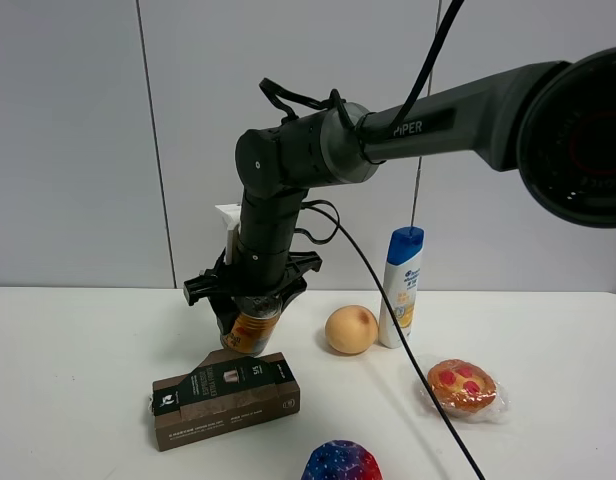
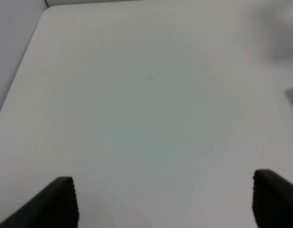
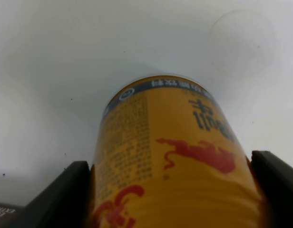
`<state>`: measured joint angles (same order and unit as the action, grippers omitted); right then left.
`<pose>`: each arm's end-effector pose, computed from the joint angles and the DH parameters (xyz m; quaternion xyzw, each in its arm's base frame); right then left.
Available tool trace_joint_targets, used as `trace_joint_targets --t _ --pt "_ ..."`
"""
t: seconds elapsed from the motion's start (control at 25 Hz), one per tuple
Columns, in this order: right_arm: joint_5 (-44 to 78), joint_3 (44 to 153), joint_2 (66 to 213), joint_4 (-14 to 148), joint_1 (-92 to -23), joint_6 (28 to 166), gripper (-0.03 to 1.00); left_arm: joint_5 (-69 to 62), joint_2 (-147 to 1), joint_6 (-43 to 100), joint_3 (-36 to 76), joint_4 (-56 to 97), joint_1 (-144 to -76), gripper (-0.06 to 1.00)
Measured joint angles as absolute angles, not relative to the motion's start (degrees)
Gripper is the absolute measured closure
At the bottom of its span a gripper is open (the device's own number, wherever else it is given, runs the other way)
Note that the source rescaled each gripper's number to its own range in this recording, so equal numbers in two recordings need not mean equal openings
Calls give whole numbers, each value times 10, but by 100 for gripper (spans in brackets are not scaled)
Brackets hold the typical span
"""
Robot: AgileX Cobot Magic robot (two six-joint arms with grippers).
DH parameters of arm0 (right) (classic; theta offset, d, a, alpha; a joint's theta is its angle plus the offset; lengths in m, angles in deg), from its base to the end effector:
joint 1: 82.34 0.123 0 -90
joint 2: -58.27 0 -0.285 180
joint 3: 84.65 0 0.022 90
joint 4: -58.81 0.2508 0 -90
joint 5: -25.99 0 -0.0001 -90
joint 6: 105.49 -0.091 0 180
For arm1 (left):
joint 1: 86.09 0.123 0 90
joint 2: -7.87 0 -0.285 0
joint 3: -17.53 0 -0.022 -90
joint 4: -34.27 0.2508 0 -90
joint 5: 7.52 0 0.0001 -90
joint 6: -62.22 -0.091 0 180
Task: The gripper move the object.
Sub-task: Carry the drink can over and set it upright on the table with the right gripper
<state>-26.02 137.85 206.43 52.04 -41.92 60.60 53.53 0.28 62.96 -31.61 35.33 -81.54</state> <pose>0.4045 0.3334 0.1431 -0.2505 0.9472 0.0414 0.1960 -0.0045 0.0011 0.2741 -0.0399 0.8552 0.0264 0.5161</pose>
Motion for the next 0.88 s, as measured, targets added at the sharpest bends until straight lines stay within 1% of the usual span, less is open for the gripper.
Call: trace_joint_targets --t 0.08,0.28,0.36,0.44,0.52,0.72,0.88 --pt "-260 1378 2064 520 -419 608 97 535 3 630 -316 353 -815 -6" --pt "-257 1379 2064 520 -419 622 92 535 3 630 -316 353 -815 -6" --pt "-254 1379 2064 520 -419 623 84 535 3 630 -316 353 -815 -6" --pt "-252 1379 2064 520 -419 624 74 535 3 630 -316 353 -815 -6" --pt "-250 1379 2064 520 -419 626 68 535 3 630 -316 353 -815 -6" --pt "-245 1379 2064 520 -419 633 56 535 3 630 -316 353 -815 -6" --pt "-246 1379 2064 521 -419 642 53 535 3 630 -316 353 -815 -6"
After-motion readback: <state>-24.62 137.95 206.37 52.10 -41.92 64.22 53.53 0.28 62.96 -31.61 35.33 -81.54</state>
